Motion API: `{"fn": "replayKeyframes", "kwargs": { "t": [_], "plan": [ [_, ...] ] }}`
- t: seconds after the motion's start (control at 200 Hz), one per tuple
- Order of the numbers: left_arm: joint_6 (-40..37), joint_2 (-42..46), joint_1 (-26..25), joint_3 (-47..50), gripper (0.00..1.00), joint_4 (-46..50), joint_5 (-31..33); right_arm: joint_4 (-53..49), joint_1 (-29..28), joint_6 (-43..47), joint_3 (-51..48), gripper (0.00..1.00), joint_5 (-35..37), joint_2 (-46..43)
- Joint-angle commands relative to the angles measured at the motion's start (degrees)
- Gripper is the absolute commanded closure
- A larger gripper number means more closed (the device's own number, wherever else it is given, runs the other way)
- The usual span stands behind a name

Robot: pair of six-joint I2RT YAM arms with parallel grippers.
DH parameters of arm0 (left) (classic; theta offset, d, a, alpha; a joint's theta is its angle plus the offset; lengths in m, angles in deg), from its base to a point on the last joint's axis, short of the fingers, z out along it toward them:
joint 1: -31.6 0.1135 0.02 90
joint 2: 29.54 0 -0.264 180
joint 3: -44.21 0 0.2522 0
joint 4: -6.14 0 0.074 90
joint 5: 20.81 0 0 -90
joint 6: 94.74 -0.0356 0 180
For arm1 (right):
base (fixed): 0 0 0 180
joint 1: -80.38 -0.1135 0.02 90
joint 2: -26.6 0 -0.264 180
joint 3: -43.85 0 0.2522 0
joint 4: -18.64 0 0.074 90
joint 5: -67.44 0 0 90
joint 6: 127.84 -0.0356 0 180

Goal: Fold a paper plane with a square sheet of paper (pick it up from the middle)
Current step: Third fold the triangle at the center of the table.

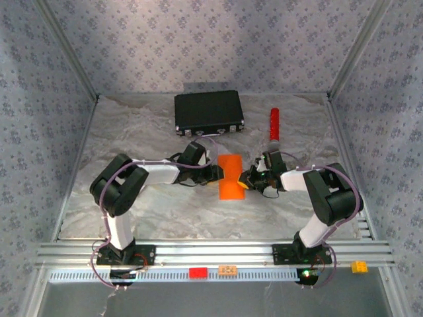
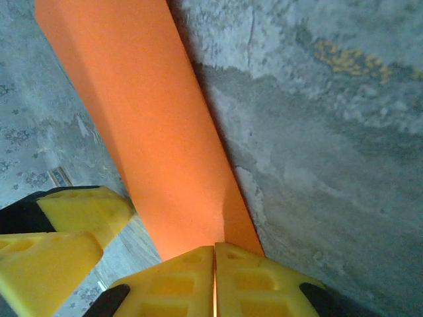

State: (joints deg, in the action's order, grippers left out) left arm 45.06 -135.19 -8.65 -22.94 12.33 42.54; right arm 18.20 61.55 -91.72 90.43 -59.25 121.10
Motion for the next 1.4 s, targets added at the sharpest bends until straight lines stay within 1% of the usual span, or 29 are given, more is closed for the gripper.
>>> {"fn": "replayKeyframes", "kwargs": {
  "t": [0.0, 0.18, 0.26, 0.355, 0.585, 0.675, 0.83, 0.909, 1.019, 1.219, 1.399],
  "plan": [
    [0.4, -1.2, -0.3, -1.5, 0.58, -1.3, -1.7, -0.2, -1.6, -1.4, -1.0, 0.89, 2.0, 2.2],
    [0.8, -2.2, -0.3, -1.5, 0.59, -2.0, -2.0, 0.8, -1.4, -1.8, -1.5, 0.89, 1.8, 2.3],
    [0.9, -2.5, -0.4, -1.7, 0.62, -2.6, -2.5, 0.9, -1.5, -1.8, -1.4, 0.89, 1.7, 2.5],
    [0.7, -3.0, -0.4, -2.2, 0.64, -1.1, -2.1, 1.1, -1.5, -1.7, -1.5, 0.89, 1.7, 2.5],
    [1.1, -3.2, -0.4, -2.0, 0.64, -1.8, -2.7, 1.3, -1.6, -1.6, -1.6, 0.89, 1.8, 2.4],
    [0.7, -2.6, -0.4, -1.9, 0.66, -1.1, -2.1, 1.4, -1.6, -1.7, -1.7, 0.89, 1.8, 2.4],
    [1.1, -2.1, -0.1, -1.1, 0.67, -3.1, -2.6, 1.4, -1.6, -1.7, -1.7, 0.89, 1.8, 2.3],
    [1.7, -2.0, 0.0, -0.7, 0.66, -3.6, -2.5, 1.4, -1.6, -1.7, -1.7, 0.89, 1.8, 2.3],
    [1.7, -1.2, 0.0, -0.1, 0.65, -2.7, -0.5, 1.4, -1.6, -1.7, -1.7, 0.89, 1.9, 2.1],
    [0.7, -0.5, -0.2, -1.6, 0.61, 3.4, 2.9, 1.3, -1.6, -1.6, -1.8, 0.89, 2.0, 2.0],
    [0.4, -1.3, -0.2, -2.4, 0.58, 4.5, 2.9, 1.2, -1.6, -1.4, -1.9, 0.90, 2.1, 2.0]
  ]
}}
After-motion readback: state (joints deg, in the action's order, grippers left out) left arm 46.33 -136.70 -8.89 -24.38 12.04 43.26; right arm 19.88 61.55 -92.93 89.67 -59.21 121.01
